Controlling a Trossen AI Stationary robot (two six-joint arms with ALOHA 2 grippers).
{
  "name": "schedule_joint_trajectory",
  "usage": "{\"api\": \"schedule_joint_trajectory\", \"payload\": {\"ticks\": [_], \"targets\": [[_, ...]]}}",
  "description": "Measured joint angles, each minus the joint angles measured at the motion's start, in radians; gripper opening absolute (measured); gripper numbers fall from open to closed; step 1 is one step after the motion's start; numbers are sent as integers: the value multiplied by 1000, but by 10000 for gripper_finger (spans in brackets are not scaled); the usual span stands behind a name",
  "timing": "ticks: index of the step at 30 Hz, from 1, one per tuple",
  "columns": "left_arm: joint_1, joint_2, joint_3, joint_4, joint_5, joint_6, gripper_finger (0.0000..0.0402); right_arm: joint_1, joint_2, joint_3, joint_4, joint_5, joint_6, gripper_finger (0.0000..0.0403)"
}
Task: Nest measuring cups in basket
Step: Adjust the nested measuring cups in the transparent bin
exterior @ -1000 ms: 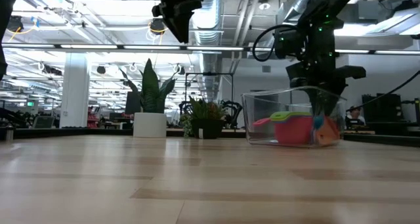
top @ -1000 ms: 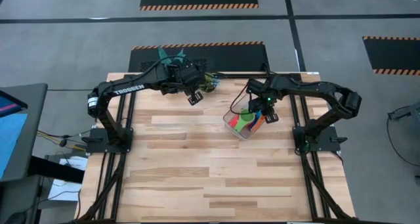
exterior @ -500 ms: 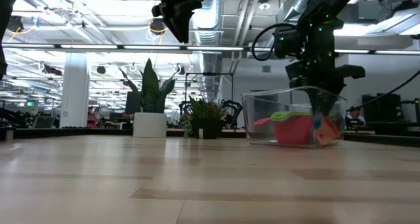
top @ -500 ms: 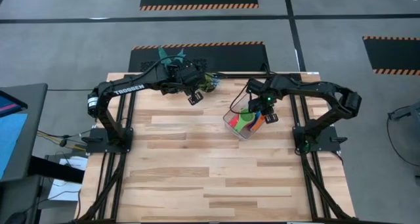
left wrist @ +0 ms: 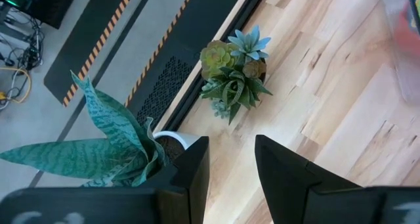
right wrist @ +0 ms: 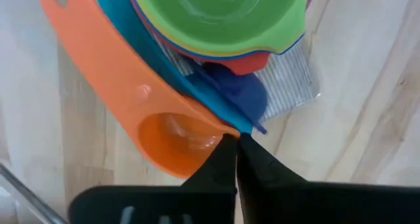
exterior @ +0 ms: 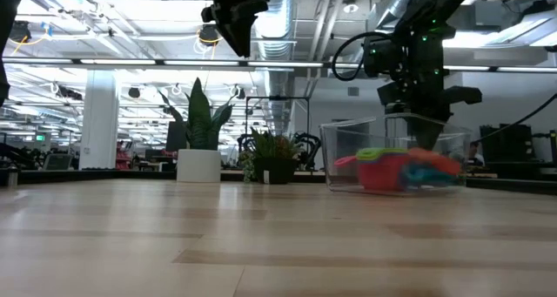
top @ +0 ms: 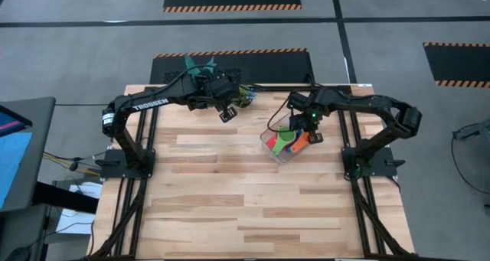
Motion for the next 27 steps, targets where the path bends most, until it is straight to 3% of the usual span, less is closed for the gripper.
{"api": "schedule_joint_trajectory", "payload": {"ticks": [27], "targets": [[0,0,0,51,0,5,113,0,0,166,-262,54,-41,4]]}}
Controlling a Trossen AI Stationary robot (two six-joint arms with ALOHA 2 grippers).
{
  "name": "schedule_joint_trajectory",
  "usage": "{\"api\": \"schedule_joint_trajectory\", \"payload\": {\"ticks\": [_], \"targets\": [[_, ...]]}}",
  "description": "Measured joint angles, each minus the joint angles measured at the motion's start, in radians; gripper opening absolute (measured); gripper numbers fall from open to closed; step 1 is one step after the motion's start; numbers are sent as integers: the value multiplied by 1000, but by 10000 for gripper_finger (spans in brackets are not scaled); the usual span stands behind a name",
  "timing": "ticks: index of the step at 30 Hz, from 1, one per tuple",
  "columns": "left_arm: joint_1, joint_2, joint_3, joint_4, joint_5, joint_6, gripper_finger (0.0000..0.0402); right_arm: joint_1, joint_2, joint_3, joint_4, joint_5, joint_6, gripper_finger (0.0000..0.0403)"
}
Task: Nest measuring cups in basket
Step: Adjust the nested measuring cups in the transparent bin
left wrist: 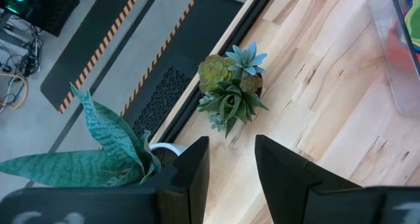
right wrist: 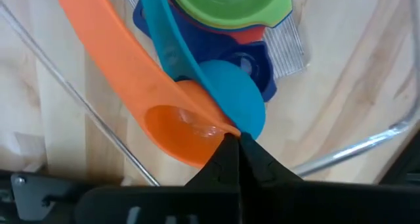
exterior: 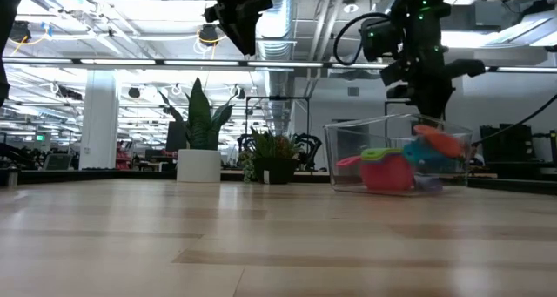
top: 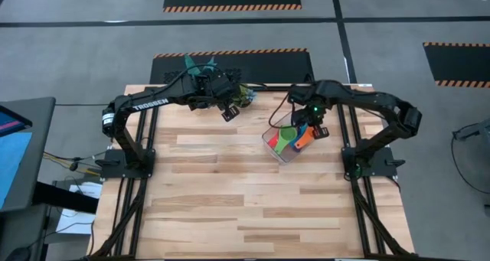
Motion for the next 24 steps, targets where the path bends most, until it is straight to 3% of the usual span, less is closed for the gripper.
{"api": "schedule_joint_trajectory", "payload": {"ticks": [10,24], "targets": [[0,0,0,1,0,2,113,14,0,89,-12,-10,-10,4],[0,0,0,76,0,42,113,168,0,101,105,-65,5,8]]}}
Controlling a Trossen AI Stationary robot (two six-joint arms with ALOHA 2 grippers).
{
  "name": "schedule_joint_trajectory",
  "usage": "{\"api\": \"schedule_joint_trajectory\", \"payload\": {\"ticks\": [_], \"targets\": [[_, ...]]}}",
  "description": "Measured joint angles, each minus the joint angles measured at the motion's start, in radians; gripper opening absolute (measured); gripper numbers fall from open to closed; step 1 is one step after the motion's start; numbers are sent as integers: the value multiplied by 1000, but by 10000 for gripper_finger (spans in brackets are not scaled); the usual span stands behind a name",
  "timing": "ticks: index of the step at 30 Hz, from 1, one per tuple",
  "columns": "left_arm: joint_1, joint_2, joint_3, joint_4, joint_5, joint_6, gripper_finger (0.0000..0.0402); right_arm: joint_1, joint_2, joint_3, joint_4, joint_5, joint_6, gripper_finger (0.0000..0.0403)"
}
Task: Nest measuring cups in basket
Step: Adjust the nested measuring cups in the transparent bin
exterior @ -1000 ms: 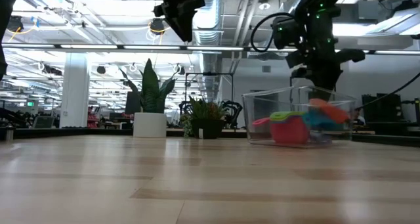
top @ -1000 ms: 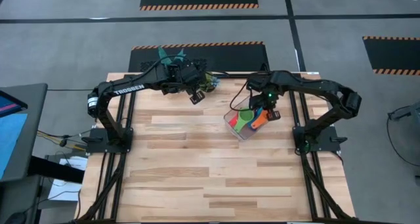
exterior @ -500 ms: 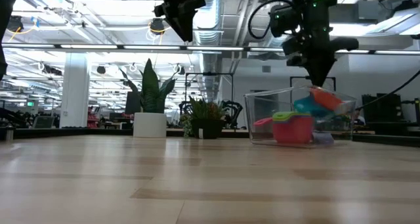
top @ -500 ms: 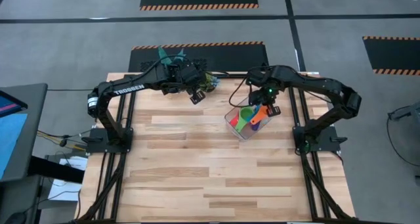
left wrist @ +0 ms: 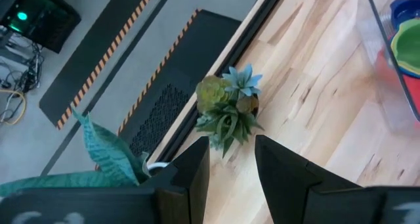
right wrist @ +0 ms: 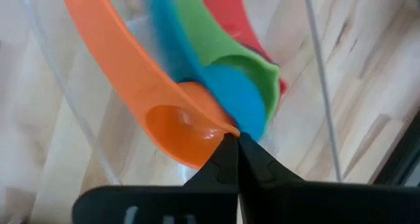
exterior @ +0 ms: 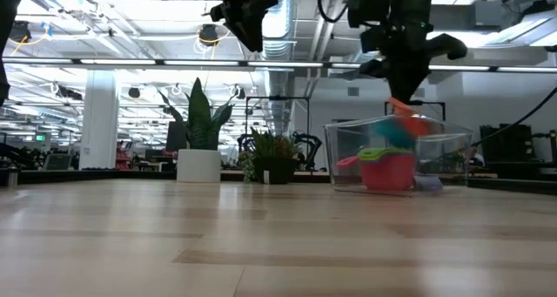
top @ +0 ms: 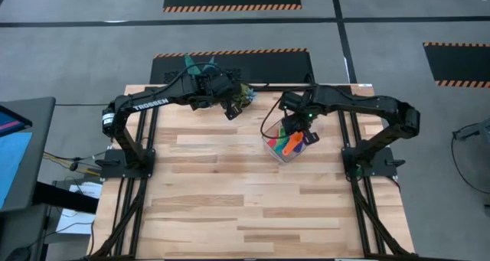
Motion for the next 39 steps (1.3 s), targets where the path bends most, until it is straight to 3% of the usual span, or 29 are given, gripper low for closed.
{"api": "schedule_joint_trajectory", "payload": {"ticks": [8,20,32,39], "targets": [[0,0,0,-6,11,-2,113,-6,0,0,32,0,0,5],[0,0,0,-8,27,-8,113,-7,0,0,133,3,30,30],[0,0,0,-24,36,-3,113,-19,193,9,50,14,77,58],[0,0,1,-37,38,-2,113,-19,211,76,53,12,84,61]]}}
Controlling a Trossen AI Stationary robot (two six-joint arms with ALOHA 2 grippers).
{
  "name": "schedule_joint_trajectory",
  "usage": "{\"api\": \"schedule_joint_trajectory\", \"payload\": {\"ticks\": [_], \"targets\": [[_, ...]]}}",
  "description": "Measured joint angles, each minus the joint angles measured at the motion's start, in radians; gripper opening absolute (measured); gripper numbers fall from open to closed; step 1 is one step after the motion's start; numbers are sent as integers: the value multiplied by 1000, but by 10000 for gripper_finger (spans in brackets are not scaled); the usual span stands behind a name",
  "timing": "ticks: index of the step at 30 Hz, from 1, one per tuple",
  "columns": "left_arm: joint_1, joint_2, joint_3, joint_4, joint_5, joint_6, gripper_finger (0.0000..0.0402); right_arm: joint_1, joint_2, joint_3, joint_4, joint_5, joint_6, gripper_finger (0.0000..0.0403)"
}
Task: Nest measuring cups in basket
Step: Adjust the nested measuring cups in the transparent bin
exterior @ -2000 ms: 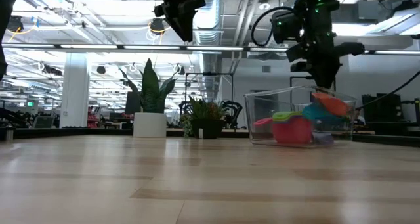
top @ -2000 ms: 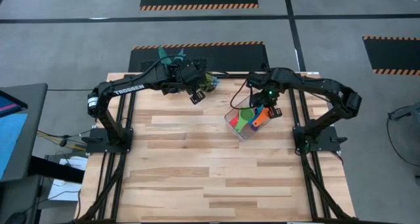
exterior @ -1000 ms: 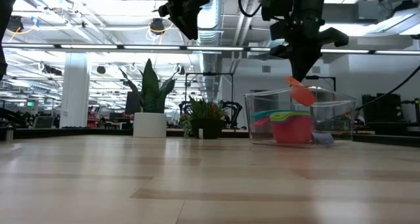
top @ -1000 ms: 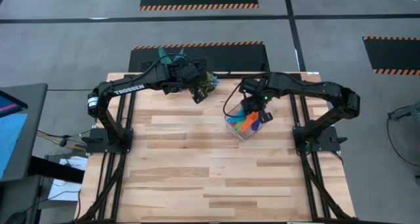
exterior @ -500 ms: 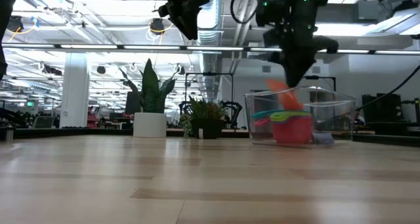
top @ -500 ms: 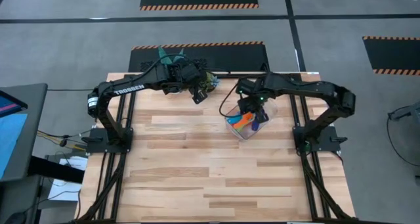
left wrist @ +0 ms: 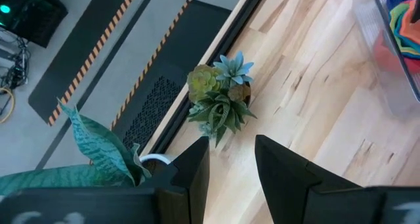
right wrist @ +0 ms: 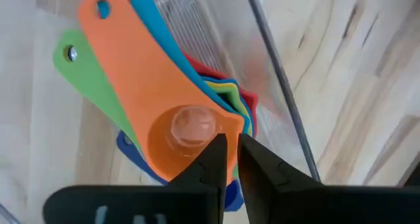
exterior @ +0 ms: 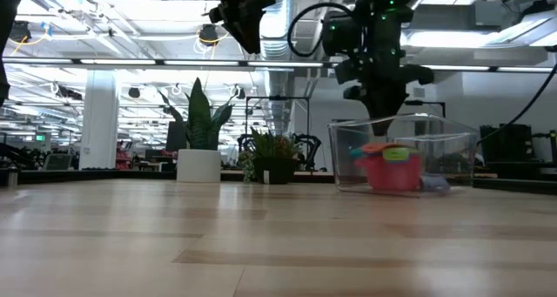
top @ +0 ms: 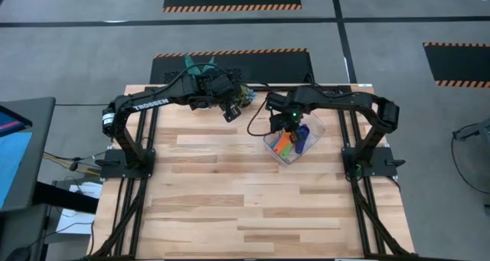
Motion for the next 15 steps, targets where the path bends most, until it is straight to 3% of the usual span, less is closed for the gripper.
{"api": "schedule_joint_trajectory", "payload": {"ticks": [9,15], "targets": [[0,0,0,-1,1,0,113,-11,-2,75,-150,-1,72,61],[0,0,0,-53,5,-13,113,-112,-112,6,-262,-57,135,61]]}}
